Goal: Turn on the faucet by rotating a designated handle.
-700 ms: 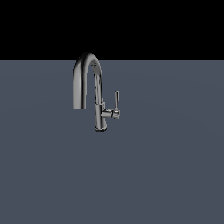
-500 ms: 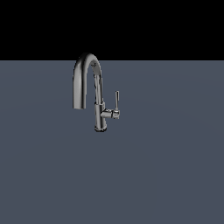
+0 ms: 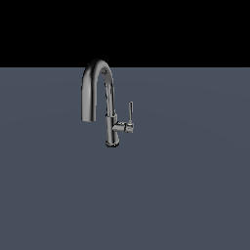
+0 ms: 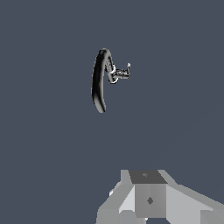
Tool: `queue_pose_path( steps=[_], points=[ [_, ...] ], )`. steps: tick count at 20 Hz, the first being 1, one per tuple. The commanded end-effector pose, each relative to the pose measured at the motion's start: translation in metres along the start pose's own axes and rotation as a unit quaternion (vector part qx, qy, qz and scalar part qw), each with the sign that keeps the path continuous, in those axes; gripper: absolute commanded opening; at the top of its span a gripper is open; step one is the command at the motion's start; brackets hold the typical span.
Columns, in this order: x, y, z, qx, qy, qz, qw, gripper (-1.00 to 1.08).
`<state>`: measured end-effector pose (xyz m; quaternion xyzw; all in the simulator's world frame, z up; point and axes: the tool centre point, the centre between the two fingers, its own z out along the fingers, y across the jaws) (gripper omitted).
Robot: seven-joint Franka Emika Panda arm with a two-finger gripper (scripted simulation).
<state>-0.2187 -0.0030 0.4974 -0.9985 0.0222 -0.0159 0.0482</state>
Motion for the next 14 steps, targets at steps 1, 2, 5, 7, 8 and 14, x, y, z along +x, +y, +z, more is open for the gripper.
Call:
queue_pose_path(
  steps=[1,2,5,7,8,14],
  points=[
    [0.009,0.0,0.003,0.012,-0.011,0.014,0.9998,-1.0],
    [0.013,0.0,0.004,0.017,-0.015,0.02,0.9995,-1.0],
    [0.027,0.001,0.009,0.036,-0.032,0.042,0.9979,-1.0],
    [0.038,0.002,0.013,0.051,-0.046,0.059,0.9959,-1.0],
    [0.043,0.002,0.016,0.059,-0.053,0.068,0.9945,-1.0],
    [0.078,0.006,0.032,0.108,-0.095,0.124,0.9818,-1.0]
  ],
)
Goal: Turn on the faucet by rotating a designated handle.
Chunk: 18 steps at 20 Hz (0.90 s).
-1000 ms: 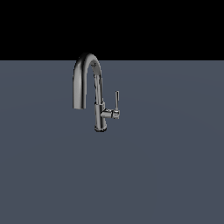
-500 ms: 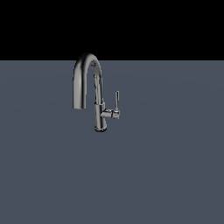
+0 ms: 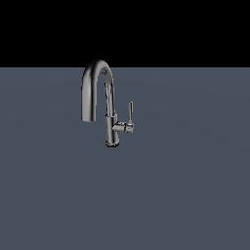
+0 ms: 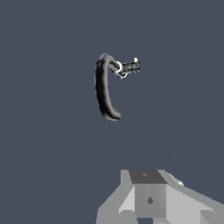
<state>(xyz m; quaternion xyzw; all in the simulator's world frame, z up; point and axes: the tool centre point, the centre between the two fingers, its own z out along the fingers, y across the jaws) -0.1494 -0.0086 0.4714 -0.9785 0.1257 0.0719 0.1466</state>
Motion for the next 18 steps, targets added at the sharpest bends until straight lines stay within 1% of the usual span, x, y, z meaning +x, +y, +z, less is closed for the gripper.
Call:
queue_pose_path(
  steps=[1,6,10,14,18],
  points=[
    [0.016,0.0,0.005,0.021,-0.018,0.024,0.9993,-1.0],
    [0.047,0.002,0.016,0.064,-0.056,0.073,0.9937,-1.0],
    [0.071,0.005,0.028,0.1,-0.087,0.113,0.9848,-1.0],
    [0.096,0.01,0.041,0.137,-0.118,0.153,0.9716,-1.0],
    [0.119,0.015,0.057,0.174,-0.15,0.194,0.9536,-1.0]
  ],
)
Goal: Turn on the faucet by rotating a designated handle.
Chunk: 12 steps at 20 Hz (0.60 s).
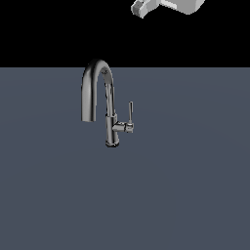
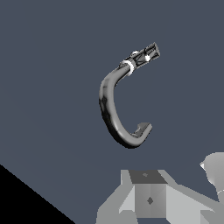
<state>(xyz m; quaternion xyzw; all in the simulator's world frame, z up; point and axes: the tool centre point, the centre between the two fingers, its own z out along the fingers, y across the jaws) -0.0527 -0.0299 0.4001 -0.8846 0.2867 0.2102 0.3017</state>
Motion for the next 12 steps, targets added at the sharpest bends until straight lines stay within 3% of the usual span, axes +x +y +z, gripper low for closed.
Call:
queue_pose_path(
  steps=[1,7,12],
  points=[
    [0.018,0.0,0.005,0.025,-0.022,0.027,0.9991,-1.0],
    [0.061,0.004,0.022,0.087,-0.075,0.095,0.9888,-1.0],
    [0.095,0.01,0.04,0.139,-0.12,0.152,0.9712,-1.0]
  ],
)
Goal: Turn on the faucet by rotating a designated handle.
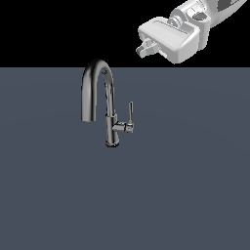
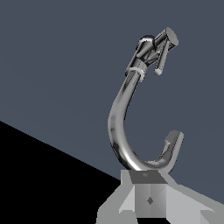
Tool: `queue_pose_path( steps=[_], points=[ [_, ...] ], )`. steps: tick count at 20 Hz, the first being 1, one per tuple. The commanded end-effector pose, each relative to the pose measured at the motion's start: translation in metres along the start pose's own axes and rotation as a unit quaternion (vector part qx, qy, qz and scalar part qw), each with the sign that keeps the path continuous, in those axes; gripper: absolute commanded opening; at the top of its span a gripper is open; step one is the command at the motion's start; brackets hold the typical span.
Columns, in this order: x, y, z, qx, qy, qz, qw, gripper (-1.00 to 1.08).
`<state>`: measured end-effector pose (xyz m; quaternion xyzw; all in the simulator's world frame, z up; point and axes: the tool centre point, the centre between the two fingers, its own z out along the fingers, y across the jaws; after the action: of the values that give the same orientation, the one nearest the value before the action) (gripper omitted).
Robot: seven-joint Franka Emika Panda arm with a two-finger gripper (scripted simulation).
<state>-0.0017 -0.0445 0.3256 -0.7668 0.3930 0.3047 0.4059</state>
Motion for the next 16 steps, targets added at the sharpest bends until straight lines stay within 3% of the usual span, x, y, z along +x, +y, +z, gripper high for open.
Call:
queue_pose_path(
  steps=[1,7,16],
  points=[
    [0.019,0.0,0.006,0.027,-0.024,0.03,0.9989,-1.0],
    [0.063,0.005,0.024,0.092,-0.08,0.101,0.9873,-1.0],
    [0.117,0.015,0.06,0.178,-0.155,0.197,0.9515,-1.0]
  ],
)
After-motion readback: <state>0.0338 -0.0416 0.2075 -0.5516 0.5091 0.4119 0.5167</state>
